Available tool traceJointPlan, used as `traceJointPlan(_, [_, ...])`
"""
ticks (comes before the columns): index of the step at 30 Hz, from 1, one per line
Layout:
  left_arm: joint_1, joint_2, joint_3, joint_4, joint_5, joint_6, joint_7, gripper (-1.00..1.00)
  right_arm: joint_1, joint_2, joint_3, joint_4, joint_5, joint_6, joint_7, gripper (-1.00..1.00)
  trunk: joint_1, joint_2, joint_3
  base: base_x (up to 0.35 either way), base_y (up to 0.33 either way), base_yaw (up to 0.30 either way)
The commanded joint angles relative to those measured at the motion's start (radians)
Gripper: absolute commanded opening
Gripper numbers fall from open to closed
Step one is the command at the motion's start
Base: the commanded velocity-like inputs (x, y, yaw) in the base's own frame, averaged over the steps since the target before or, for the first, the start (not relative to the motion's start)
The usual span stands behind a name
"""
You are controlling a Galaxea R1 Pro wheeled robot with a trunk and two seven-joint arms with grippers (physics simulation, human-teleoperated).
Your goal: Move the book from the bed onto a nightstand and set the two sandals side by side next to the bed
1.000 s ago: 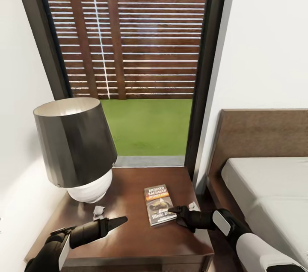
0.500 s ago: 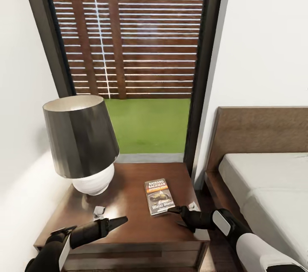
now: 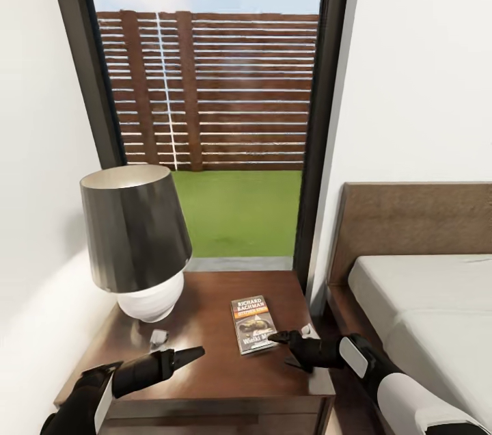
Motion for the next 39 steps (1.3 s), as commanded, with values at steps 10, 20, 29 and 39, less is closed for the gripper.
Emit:
traceJointPlan(10, [-0.001, -0.001, 0.005, -0.001, -0.011, 0.011, -0.008, 1.0, 0.0, -0.001, 0.007, 0.0, -0.008, 0.002, 0.006, 1.0, -0.022, 0.036, 0.034, 0.0, 0.0, 0.0])
traceJointPlan(20, [-0.001, -0.001, 0.005, -0.001, -0.011, 0.011, -0.008, 1.0, 0.0, -0.001, 0.007, -0.002, -0.01, 0.001, 0.007, 1.0, -0.06, 0.106, 0.065, 0.0, 0.0, 0.0])
traceJointPlan(29, [-0.001, -0.001, 0.005, -0.001, -0.011, 0.011, -0.008, 1.0, 0.0, -0.001, 0.007, -0.002, -0.012, 0.001, 0.008, 1.0, -0.094, 0.169, 0.094, 0.0, 0.0, 0.0])
traceJointPlan(39, [-0.001, -0.001, 0.007, 0.001, -0.012, 0.01, -0.001, 1.0, 0.0, -0.001, 0.01, -0.003, -0.012, -0.051, 0.007, 1.0, -0.133, 0.239, 0.125, 0.0, 0.0, 0.0])
